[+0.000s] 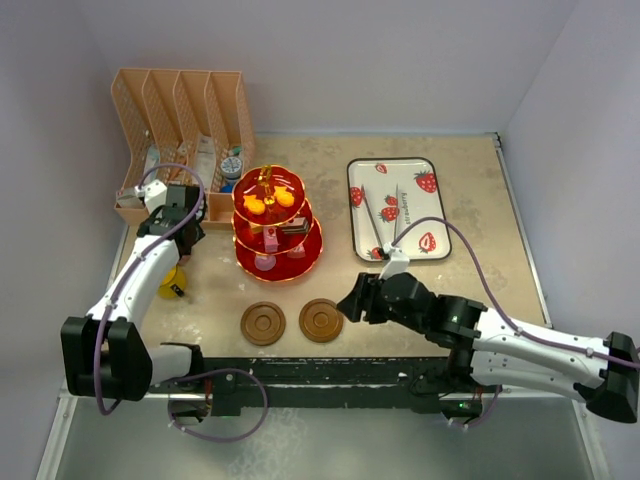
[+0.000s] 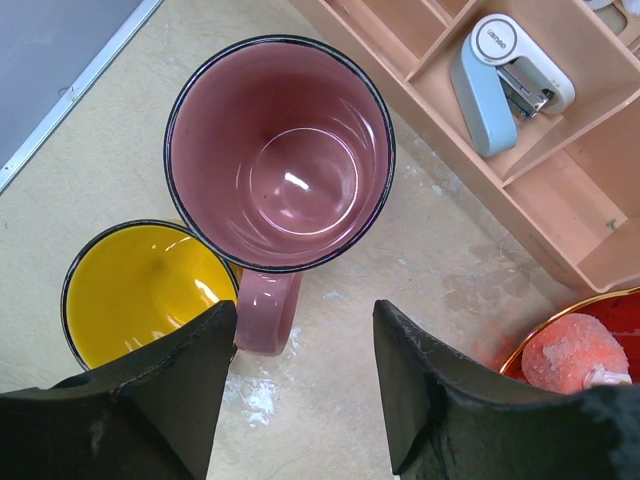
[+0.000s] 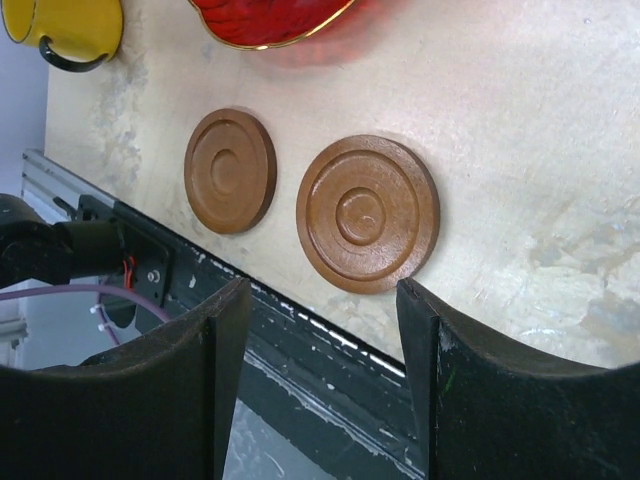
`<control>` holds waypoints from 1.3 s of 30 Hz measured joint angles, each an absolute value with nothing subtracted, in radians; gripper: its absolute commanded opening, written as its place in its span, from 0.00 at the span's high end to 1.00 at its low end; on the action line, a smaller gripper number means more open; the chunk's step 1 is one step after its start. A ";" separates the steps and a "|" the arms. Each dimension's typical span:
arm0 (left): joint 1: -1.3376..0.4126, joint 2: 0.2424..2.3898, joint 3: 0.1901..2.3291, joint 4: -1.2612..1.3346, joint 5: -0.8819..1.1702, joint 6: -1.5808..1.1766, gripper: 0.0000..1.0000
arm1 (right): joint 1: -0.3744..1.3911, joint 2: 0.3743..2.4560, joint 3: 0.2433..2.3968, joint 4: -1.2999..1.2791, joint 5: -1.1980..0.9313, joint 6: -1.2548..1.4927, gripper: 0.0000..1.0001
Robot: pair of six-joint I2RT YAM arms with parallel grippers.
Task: Serve the afternoon tea
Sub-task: Pick up the cup at the center of the board.
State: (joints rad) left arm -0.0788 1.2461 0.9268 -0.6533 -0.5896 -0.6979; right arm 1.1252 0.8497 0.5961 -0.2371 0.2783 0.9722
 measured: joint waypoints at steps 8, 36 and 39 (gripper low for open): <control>-0.079 1.258 0.921 -0.639 -0.612 -0.722 0.48 | 1.125 0.754 0.539 -0.270 0.279 1.047 0.37; -0.078 1.321 0.859 -0.567 -0.545 -0.720 0.60 | 1.125 0.825 0.544 -0.301 0.279 1.075 0.37; -0.078 1.309 0.830 -0.531 -0.544 -0.724 0.61 | 1.125 0.826 0.544 -0.302 0.279 1.076 0.37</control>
State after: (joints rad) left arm -0.0784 1.3094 0.8303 -0.5308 -0.5442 -0.7238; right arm 1.1252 0.8257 0.5438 -0.3016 0.2787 1.0756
